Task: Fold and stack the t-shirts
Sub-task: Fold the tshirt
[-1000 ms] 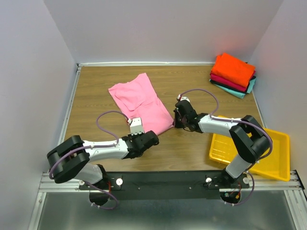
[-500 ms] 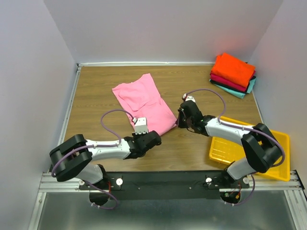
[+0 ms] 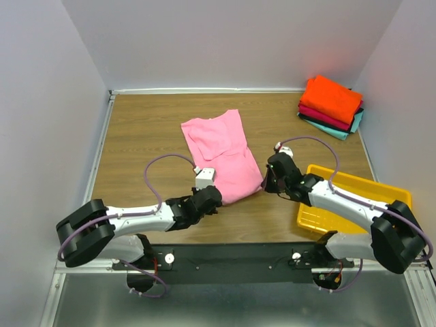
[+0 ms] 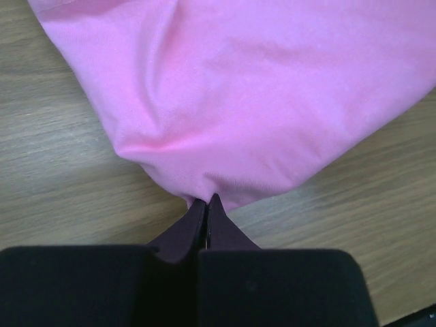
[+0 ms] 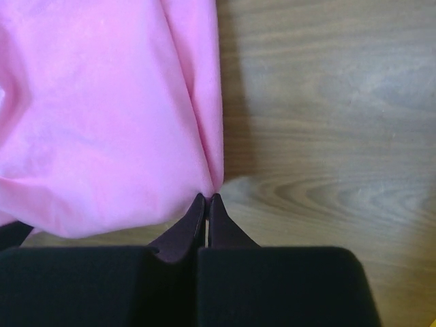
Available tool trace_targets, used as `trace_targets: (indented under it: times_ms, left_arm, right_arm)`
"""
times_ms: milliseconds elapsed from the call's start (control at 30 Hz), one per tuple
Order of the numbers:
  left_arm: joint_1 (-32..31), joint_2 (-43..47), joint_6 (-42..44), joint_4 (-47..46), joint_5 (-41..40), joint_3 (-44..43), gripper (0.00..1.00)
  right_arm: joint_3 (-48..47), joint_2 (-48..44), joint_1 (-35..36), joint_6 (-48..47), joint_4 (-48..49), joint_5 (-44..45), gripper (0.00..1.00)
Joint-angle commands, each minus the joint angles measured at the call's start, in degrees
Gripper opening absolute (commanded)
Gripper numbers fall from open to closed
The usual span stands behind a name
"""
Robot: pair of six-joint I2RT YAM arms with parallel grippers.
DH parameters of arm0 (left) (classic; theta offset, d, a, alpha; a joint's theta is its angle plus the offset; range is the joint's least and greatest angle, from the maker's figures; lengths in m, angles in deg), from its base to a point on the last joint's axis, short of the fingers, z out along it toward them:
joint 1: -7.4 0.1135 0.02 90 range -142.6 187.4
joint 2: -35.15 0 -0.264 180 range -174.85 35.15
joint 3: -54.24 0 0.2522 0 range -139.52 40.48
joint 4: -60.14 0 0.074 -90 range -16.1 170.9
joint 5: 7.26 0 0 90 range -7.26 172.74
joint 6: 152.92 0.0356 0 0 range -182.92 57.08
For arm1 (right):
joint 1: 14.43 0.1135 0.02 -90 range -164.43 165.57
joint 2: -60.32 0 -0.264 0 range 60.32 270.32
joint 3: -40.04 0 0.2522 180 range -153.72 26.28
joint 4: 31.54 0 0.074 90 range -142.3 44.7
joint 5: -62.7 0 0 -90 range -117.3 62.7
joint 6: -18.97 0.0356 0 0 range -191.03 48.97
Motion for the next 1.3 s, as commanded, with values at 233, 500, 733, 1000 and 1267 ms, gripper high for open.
trace_targets:
  times_ms: [233, 500, 733, 1000, 1267]
  left_arm:
    - [-1.46, 10.82, 3.98, -3.67, 8.34, 4.10, 0.00]
    - [-2.51, 24.44, 5.30, -2.71, 11.33, 6.12, 0.00]
    - [-2.78, 32.18, 5.74, -2.09, 13.70, 6.65, 0.00]
    - [-2.69, 29.91, 6.18, -8.32, 8.09, 7.09, 0.00]
    - [0.82, 24.55, 11.18, -15.18, 6.75, 4.80, 0.00]
  right_arm:
    - [1.64, -6.50, 7.55, 7.19, -11.19, 4.26, 0.02]
    - [-1.09, -15.55, 9.48, 8.51, -18.57, 7.25, 0.02]
    - [-2.76, -19.60, 9.66, 8.34, -21.39, 8.66, 0.02]
    - [-10.65, -19.17, 9.66, 5.88, -20.95, 17.79, 0.02]
    - [-19.10, -8.37, 9.66, 0.87, -16.21, 25.88, 0.02]
